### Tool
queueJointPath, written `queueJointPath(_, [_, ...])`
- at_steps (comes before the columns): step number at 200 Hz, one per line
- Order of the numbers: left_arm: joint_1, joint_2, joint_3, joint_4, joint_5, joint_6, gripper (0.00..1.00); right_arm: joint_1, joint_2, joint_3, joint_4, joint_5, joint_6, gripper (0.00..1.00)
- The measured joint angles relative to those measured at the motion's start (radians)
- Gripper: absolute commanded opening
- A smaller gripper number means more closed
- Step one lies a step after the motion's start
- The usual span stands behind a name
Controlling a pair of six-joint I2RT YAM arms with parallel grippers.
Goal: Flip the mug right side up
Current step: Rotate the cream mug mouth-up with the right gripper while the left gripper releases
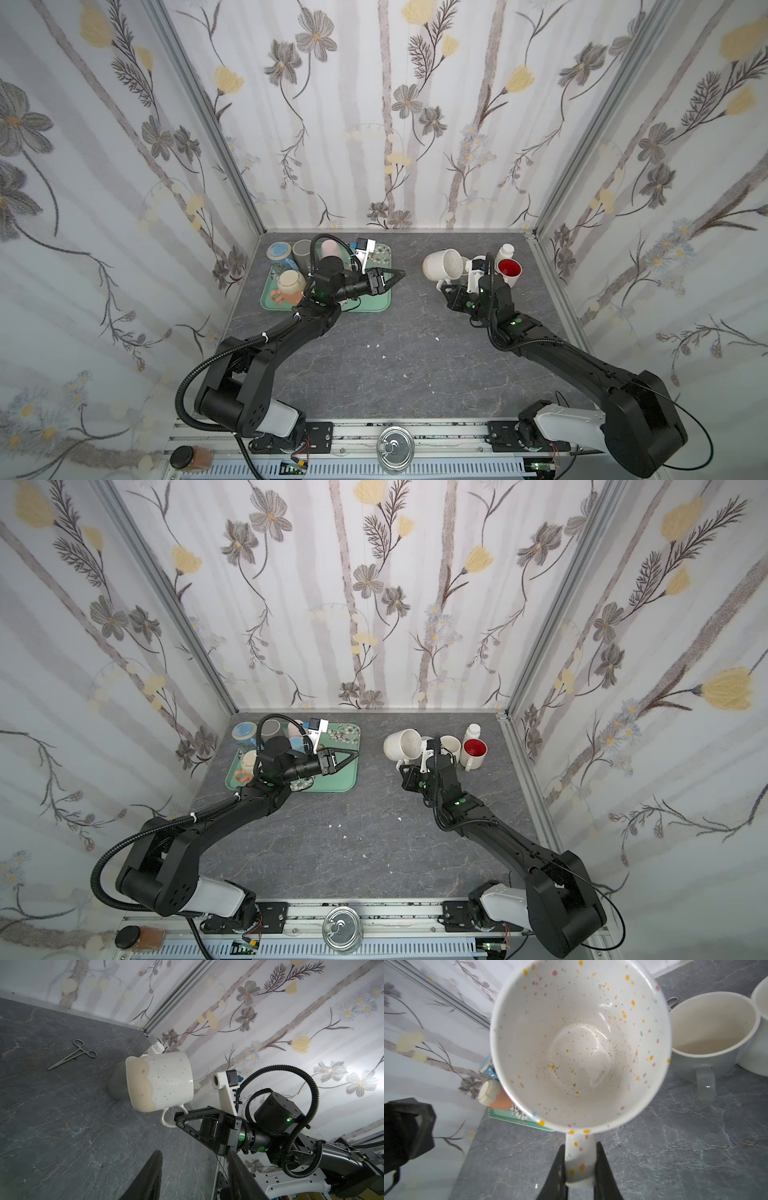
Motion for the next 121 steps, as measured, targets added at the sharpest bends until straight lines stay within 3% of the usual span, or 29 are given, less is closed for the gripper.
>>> queueJointPath(121, [0.08, -0.002, -0.053, -0.013, 0.022, 0.003, 0.49, 0.09, 0.298, 0.202, -0.151, 0.274, -0.076, 0.0])
